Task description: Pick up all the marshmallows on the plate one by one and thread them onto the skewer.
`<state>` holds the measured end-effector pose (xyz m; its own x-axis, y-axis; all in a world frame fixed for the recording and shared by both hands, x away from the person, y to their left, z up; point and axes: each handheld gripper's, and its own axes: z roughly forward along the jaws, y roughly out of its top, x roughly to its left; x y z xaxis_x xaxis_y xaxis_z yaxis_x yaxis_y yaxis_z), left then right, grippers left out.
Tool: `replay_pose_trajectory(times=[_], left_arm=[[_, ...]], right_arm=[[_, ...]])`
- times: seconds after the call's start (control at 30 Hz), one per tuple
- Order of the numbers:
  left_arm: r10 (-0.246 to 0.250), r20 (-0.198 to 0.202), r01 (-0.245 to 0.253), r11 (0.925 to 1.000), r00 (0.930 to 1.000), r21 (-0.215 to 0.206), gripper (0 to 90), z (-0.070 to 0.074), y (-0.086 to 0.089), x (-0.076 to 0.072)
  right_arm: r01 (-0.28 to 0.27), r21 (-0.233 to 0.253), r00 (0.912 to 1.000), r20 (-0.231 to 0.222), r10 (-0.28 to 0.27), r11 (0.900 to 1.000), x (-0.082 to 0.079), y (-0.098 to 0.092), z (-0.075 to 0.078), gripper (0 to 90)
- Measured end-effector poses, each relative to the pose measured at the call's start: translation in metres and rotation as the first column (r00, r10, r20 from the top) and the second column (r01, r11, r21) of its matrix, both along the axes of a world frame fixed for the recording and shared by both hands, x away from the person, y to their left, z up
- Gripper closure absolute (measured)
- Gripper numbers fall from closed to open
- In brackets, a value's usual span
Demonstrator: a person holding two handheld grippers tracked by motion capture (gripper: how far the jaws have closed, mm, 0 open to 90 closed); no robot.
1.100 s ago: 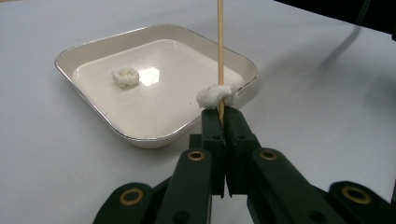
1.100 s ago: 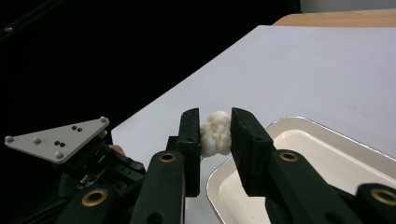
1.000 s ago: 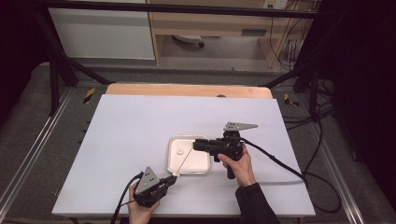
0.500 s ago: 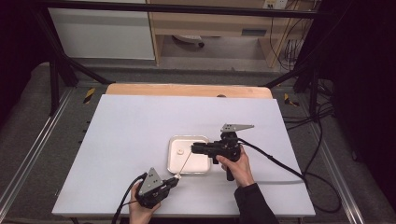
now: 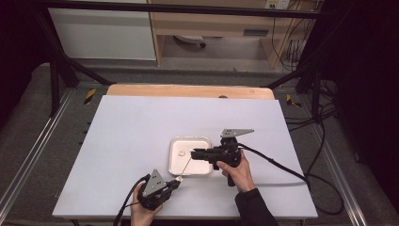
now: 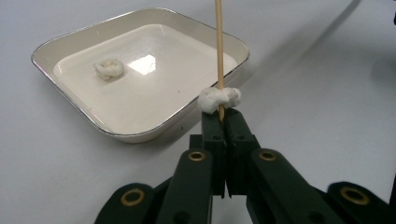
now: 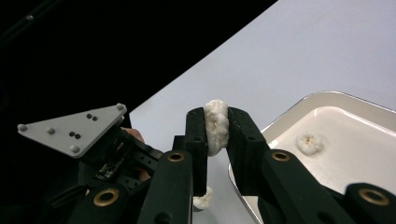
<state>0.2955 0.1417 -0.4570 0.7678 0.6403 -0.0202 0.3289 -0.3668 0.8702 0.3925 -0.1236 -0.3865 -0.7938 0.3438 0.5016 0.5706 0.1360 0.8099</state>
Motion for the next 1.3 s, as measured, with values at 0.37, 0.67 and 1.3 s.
replay_pose_trajectory(times=[0.37,0.67,1.3], left_arm=[[0.001,-0.009,0.000,0.9997,1.0000,0.026,88.9,-0.001,-0.002,0.000],[0.001,-0.012,-0.001,0.9991,0.9999,0.044,88.9,-0.001,-0.003,0.000],[-0.005,-0.014,0.005,0.9999,0.9999,-0.015,88.8,0.000,0.000,0.001]], right_arm=[[-0.024,-0.033,0.9997,-0.003,0.024,0.999,-0.004,0.004,-0.002,80.1],[-0.014,-0.039,0.9999,-0.001,0.014,0.999,-0.006,0.006,-0.007,80.4],[-0.053,-0.084,0.9981,-0.036,0.051,0.995,-0.014,0.020,-0.025,80.1]])
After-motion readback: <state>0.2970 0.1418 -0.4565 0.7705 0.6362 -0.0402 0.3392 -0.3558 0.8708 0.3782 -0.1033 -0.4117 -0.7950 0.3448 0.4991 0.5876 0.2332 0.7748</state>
